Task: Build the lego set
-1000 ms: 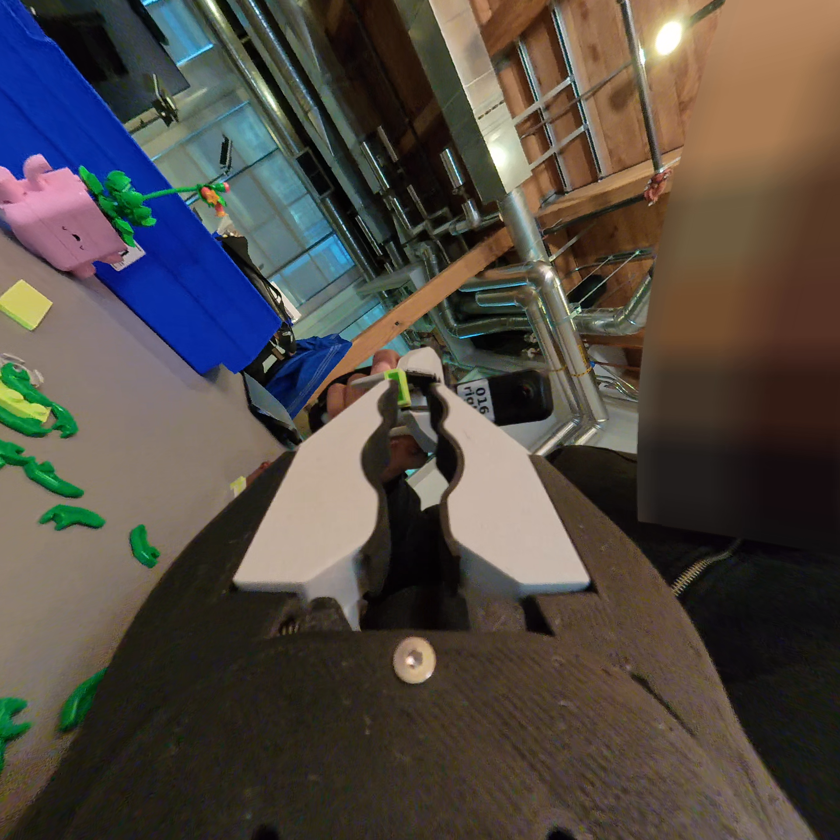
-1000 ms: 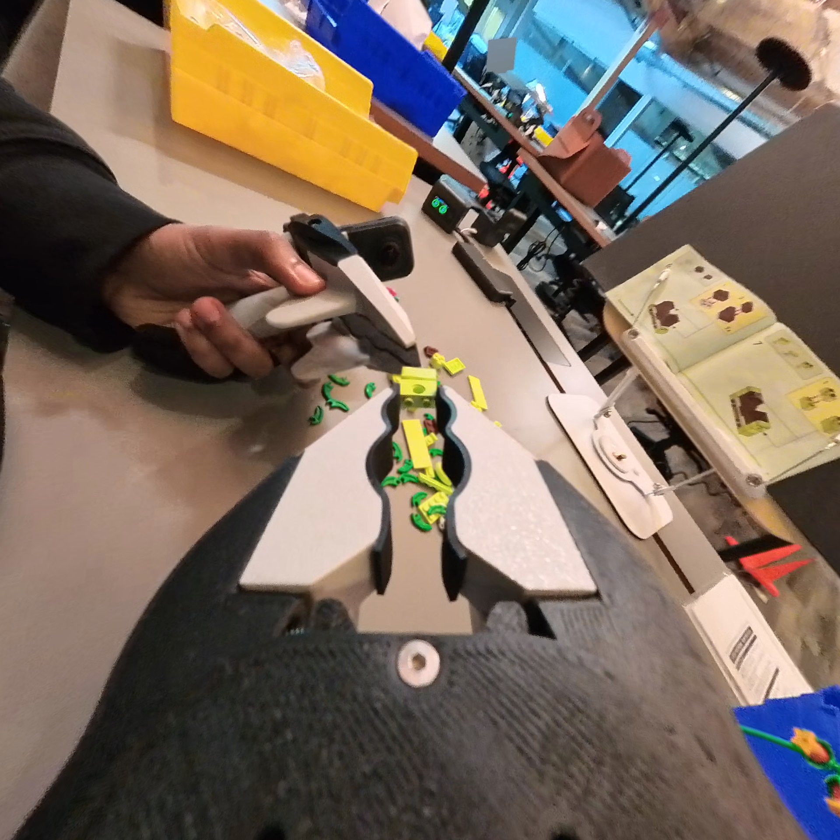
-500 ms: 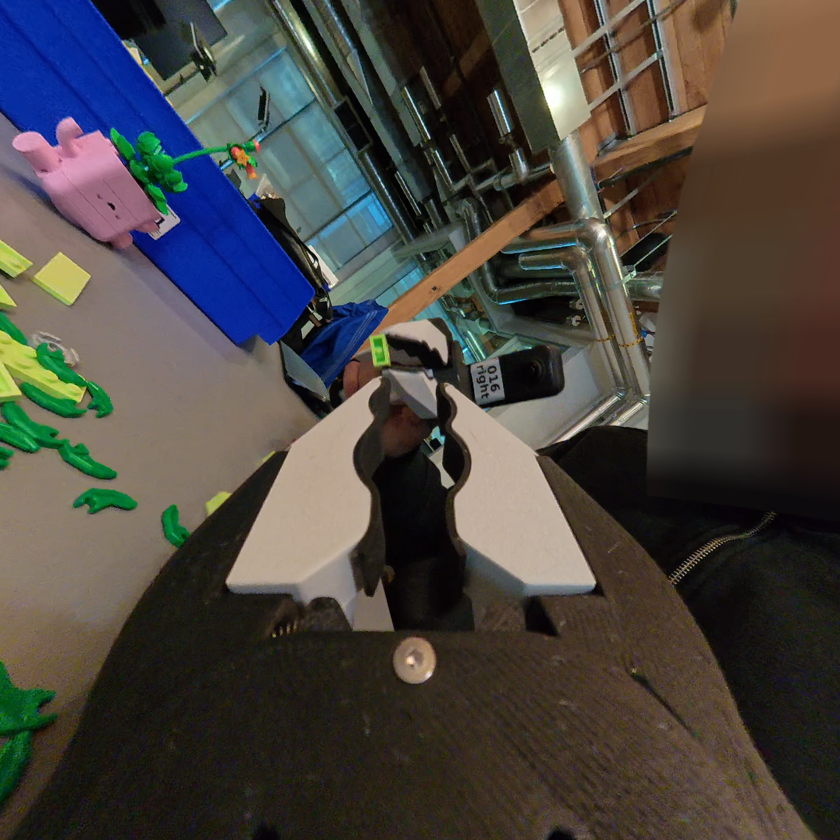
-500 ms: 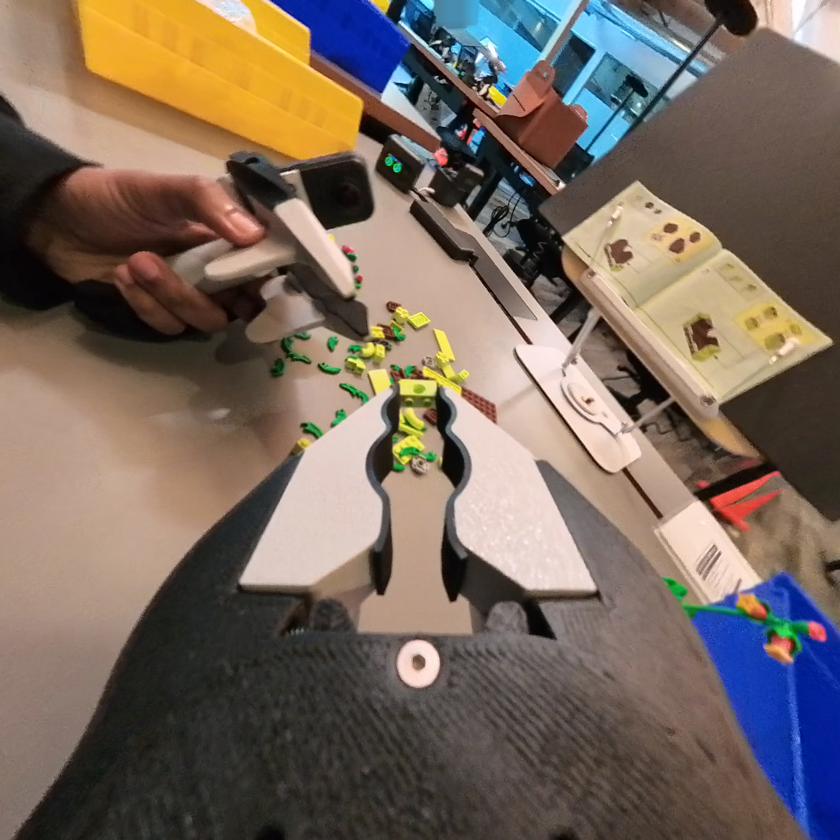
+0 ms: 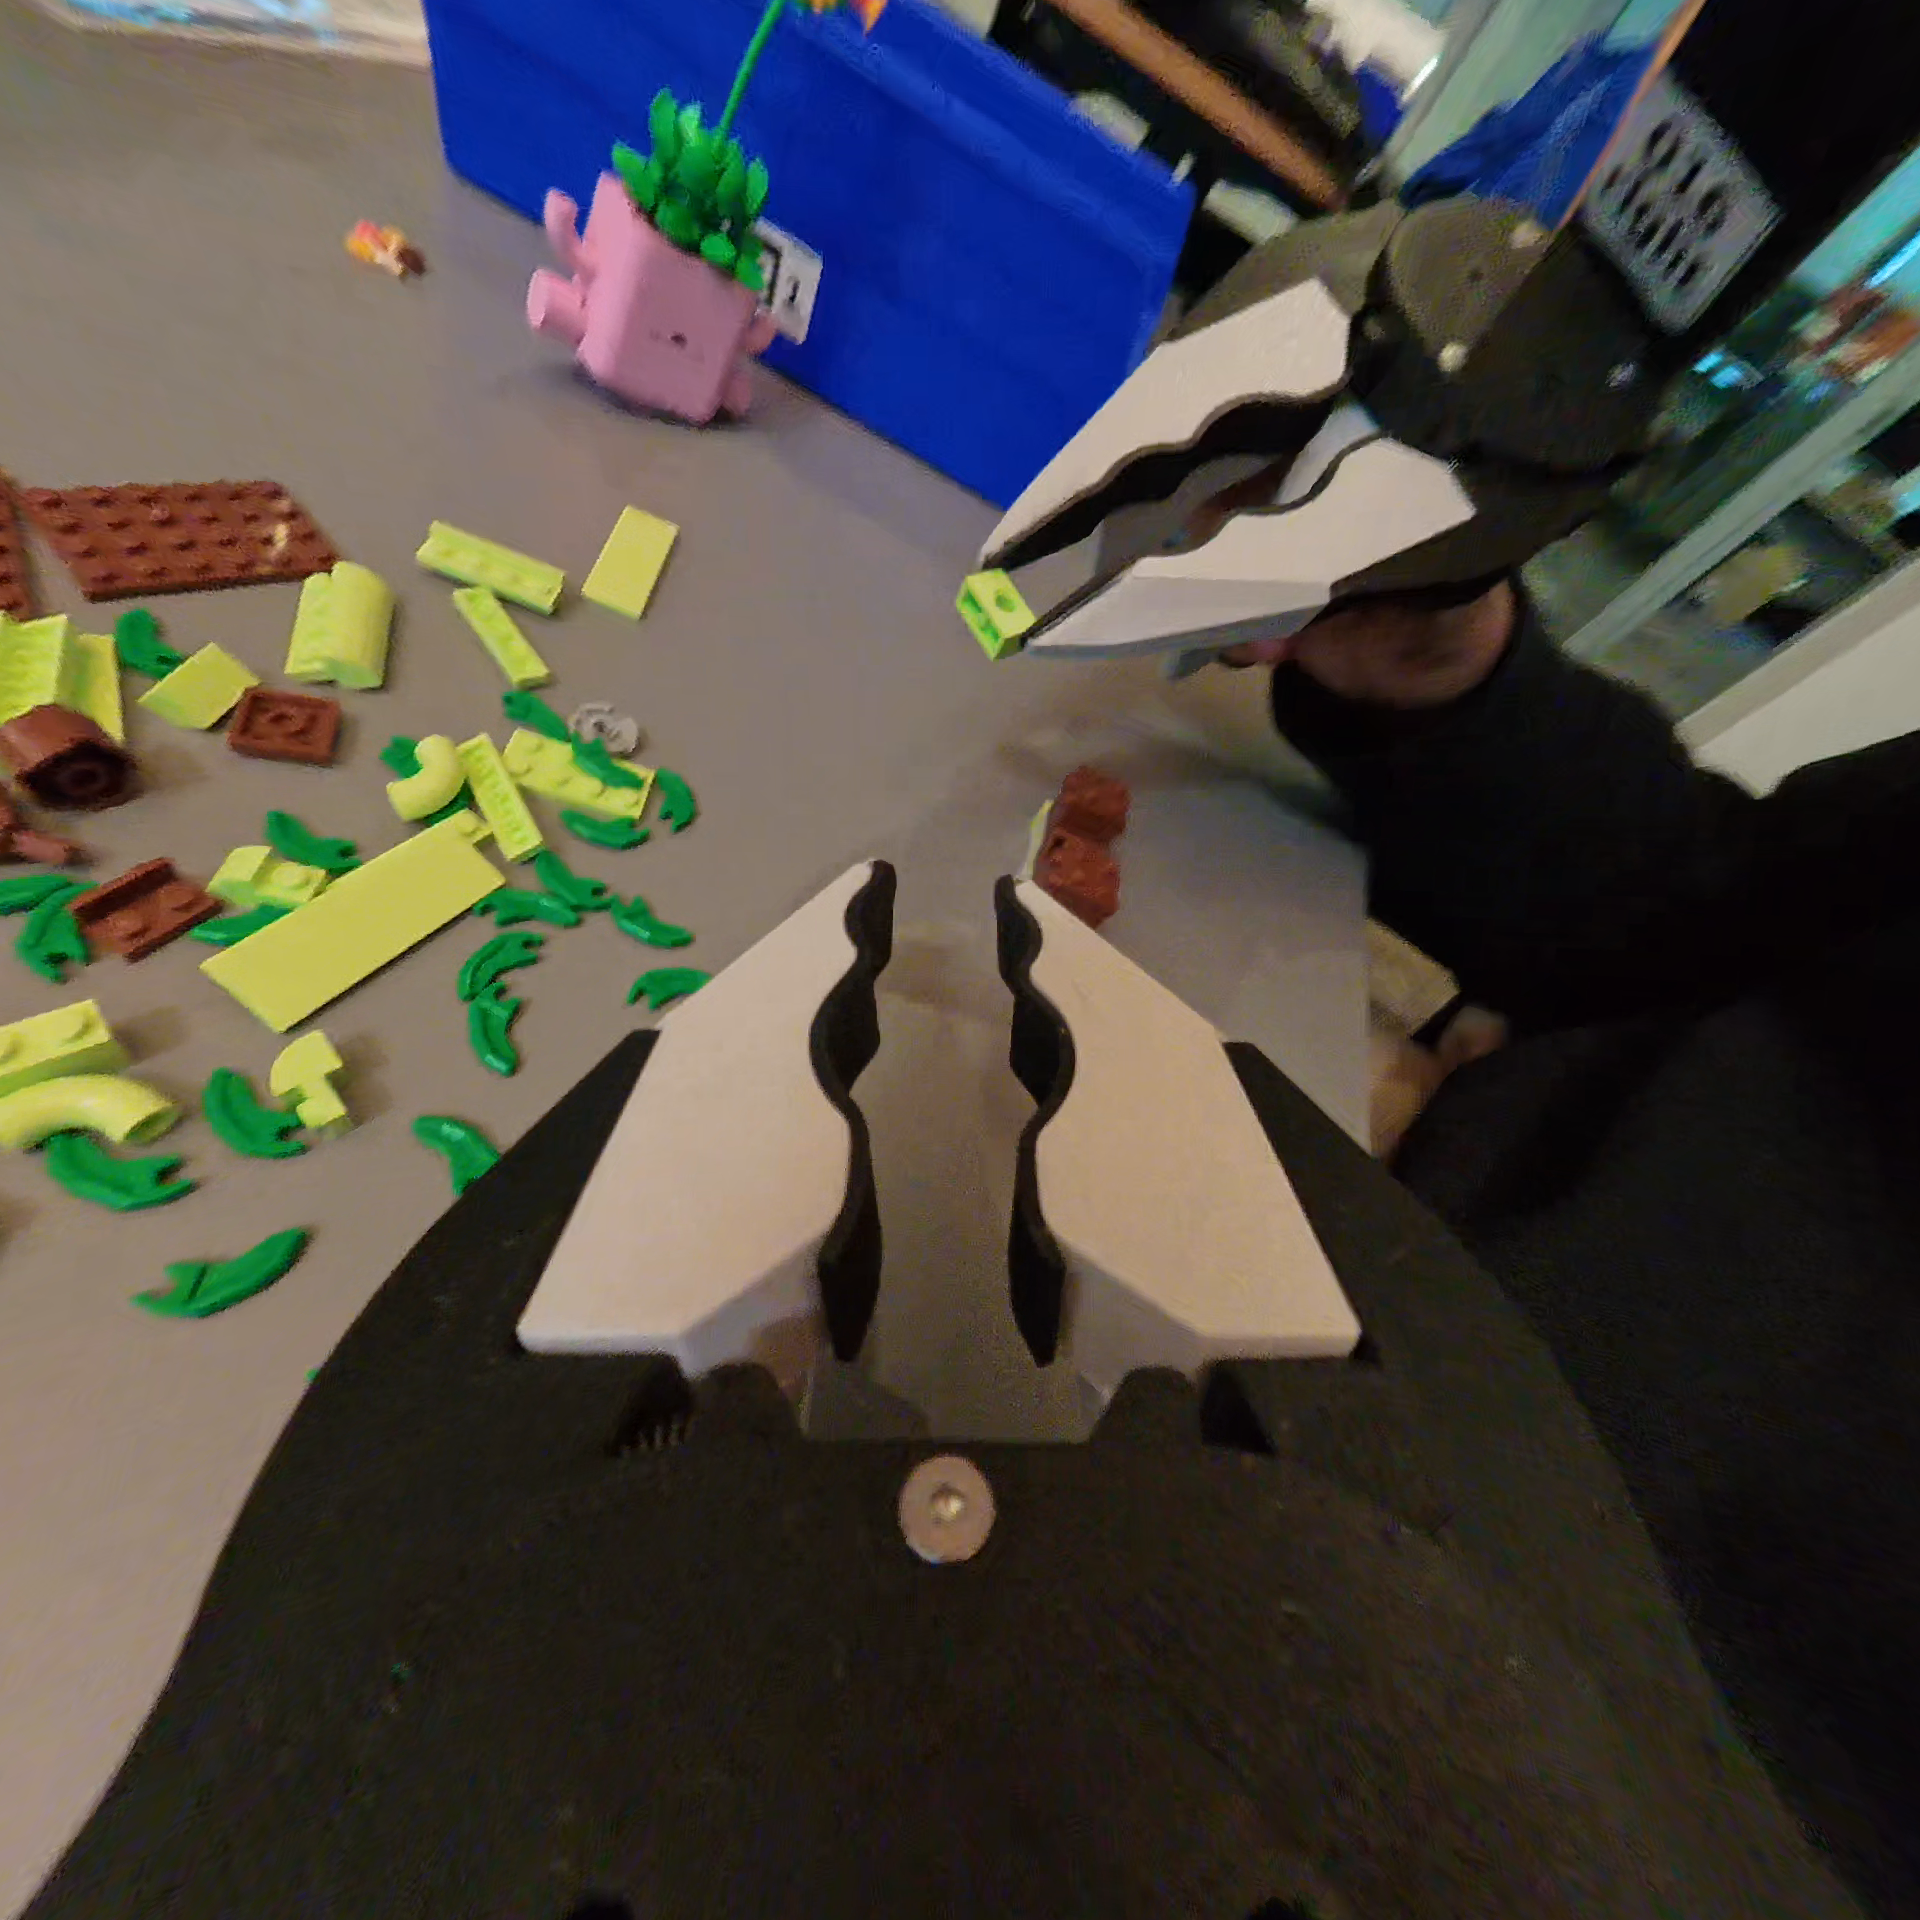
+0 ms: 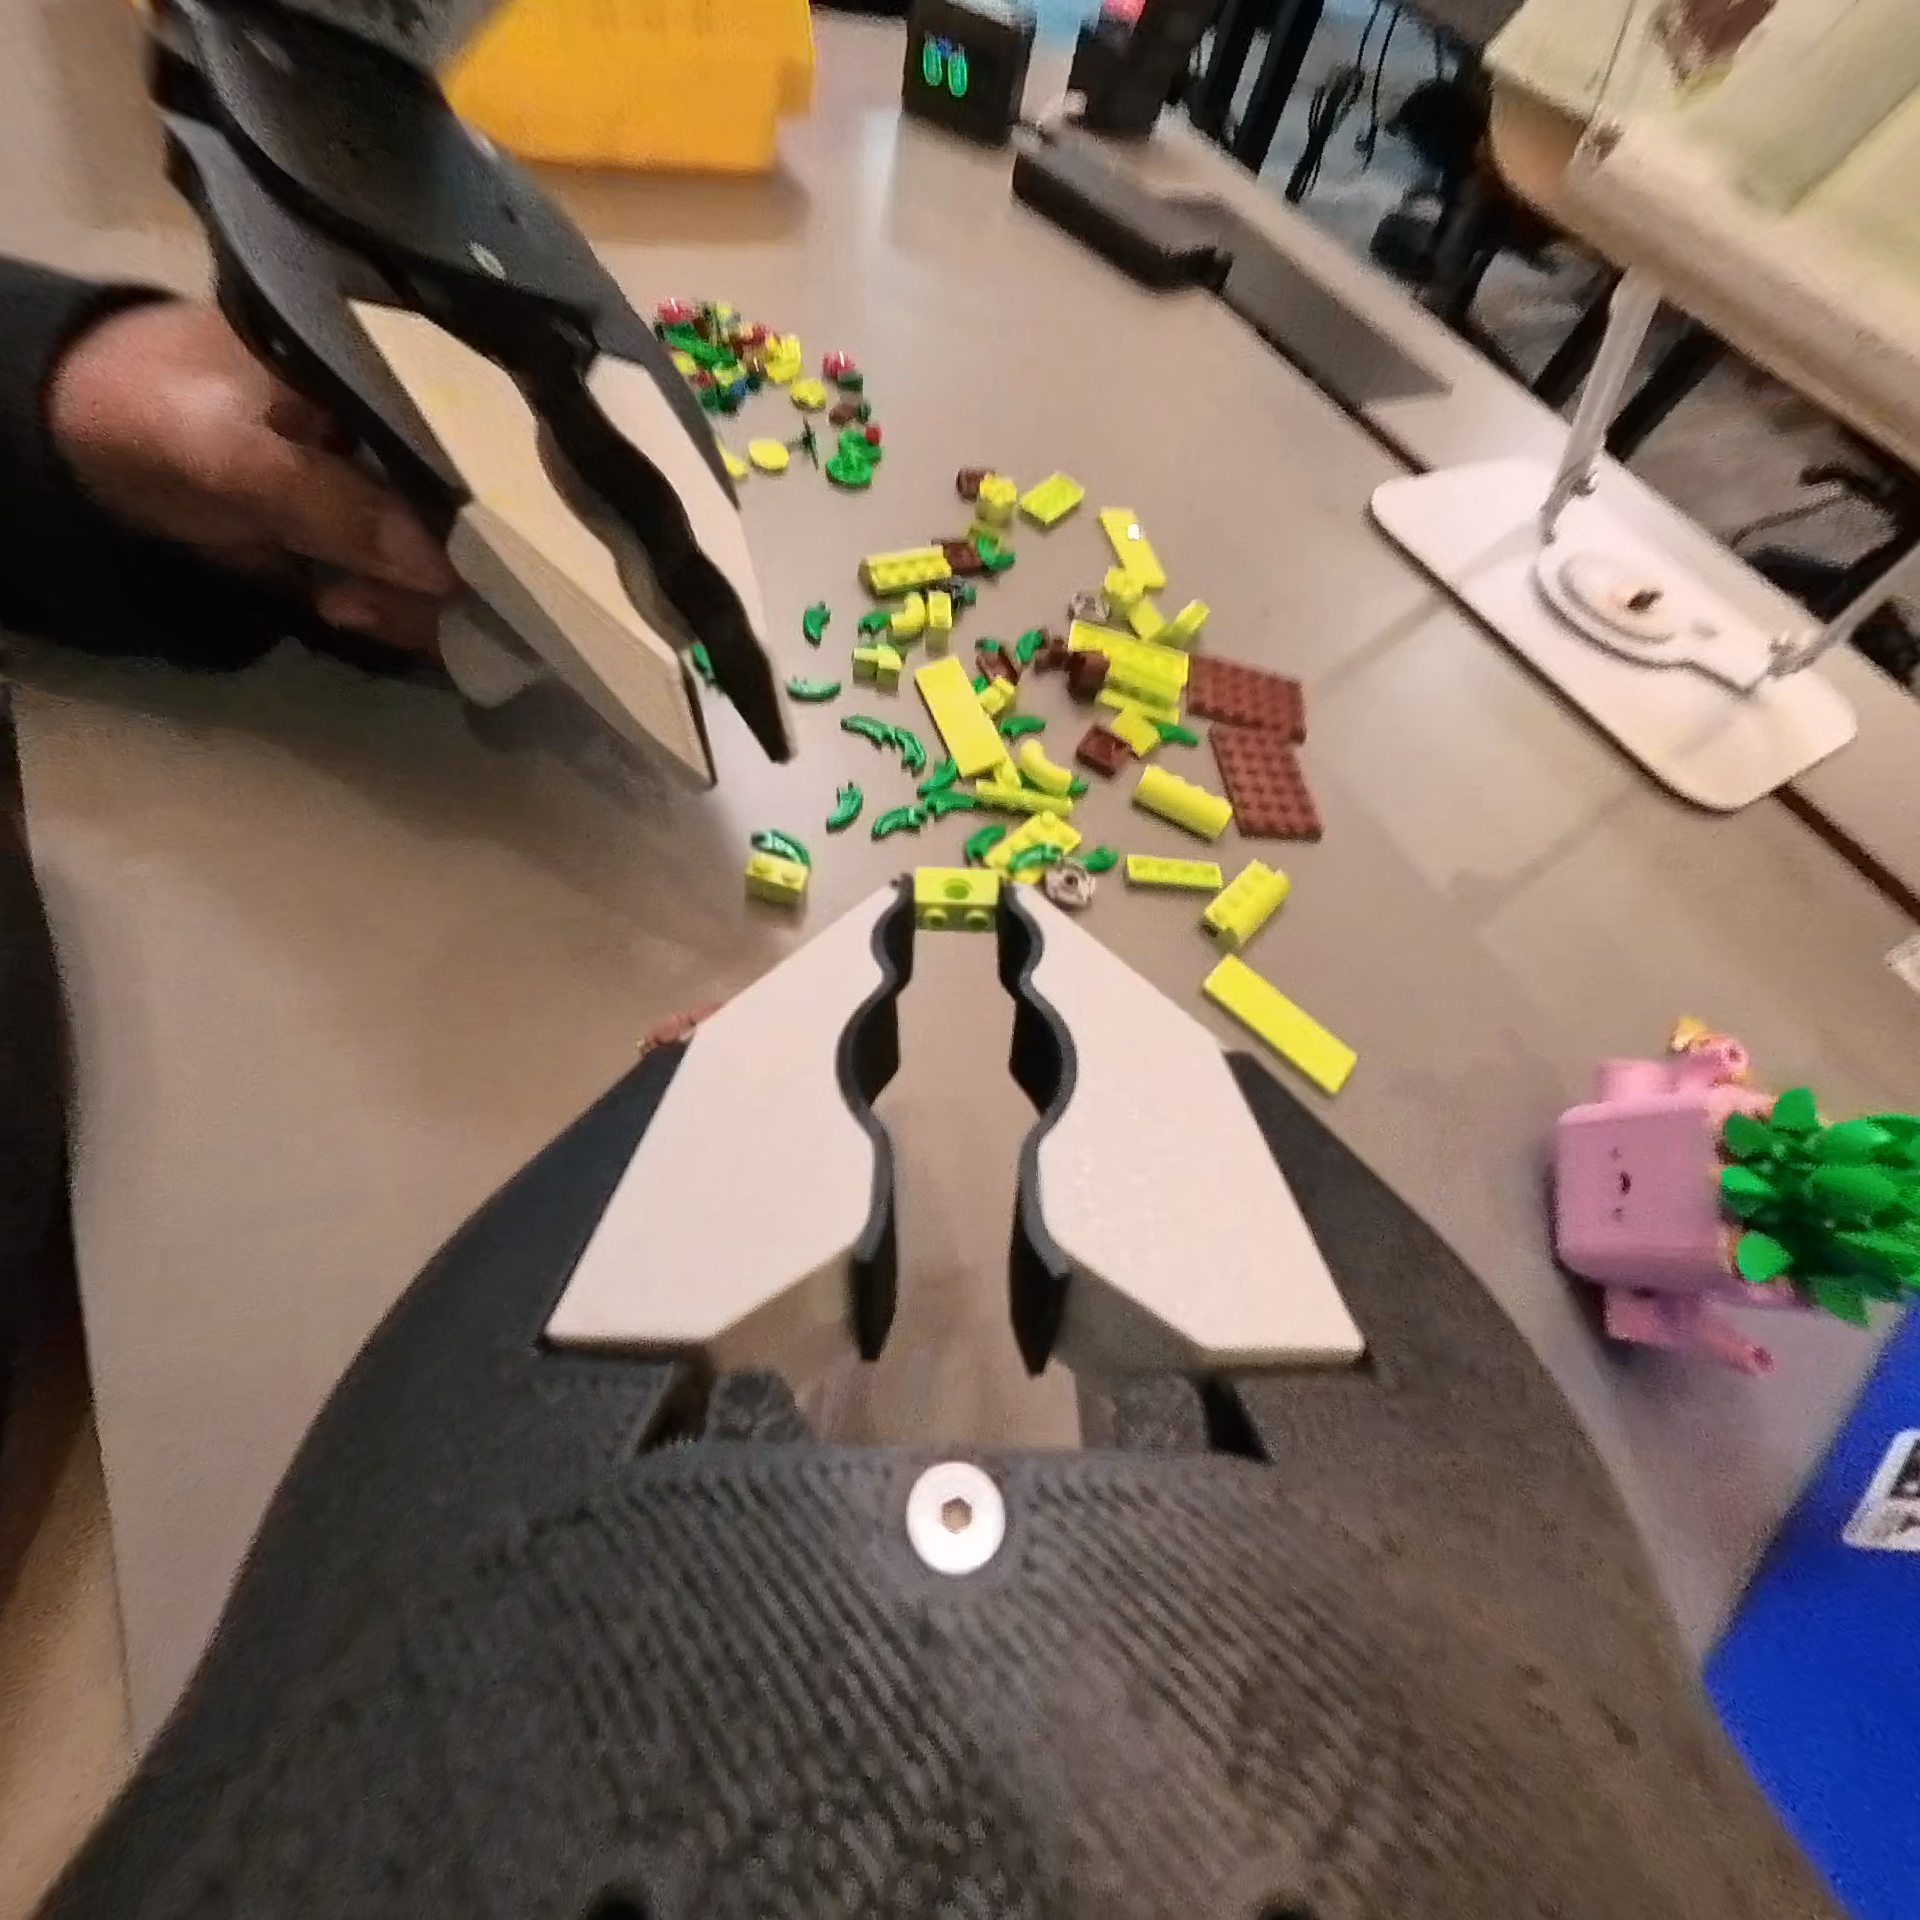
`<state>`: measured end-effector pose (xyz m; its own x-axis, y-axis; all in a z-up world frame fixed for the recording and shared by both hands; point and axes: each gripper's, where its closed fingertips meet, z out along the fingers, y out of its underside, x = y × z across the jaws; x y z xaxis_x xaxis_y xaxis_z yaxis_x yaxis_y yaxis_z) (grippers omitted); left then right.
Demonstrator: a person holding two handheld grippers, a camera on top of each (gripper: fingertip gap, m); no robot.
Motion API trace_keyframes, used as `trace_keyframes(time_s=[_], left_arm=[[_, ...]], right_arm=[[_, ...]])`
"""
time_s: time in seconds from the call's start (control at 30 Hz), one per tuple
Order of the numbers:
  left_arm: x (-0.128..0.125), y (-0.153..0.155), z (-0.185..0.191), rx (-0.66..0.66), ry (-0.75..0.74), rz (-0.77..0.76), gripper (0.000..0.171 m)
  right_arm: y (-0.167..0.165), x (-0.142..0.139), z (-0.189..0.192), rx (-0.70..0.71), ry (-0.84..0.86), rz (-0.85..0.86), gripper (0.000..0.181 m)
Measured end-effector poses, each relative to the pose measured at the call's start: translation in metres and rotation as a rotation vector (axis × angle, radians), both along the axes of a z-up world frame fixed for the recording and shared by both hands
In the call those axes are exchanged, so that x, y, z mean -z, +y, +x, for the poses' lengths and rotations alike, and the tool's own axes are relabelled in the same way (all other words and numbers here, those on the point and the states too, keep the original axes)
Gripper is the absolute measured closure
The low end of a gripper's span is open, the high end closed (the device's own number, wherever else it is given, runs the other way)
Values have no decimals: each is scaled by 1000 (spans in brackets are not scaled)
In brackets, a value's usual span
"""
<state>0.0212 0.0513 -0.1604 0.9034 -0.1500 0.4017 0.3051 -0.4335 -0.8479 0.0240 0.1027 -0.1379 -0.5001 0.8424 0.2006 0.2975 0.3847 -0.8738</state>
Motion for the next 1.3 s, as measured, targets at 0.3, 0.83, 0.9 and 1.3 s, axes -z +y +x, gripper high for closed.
trace_keyframes(time_s=[0.3,0.83,0.9,1.3], left_arm=[[29,-1,4,-30,62,-192,152],[42,47,9,-73,-6,-279,171],[42,64,12,-64,-30,-279,171],[30,78,17,-61,9,-203,165]], right_arm=[[15,20,7,73,-78,25,168],[27,14,25,109,-18,-5,168],[31,17,27,118,-26,-10,168],[55,55,39,171,-186,47,168]])
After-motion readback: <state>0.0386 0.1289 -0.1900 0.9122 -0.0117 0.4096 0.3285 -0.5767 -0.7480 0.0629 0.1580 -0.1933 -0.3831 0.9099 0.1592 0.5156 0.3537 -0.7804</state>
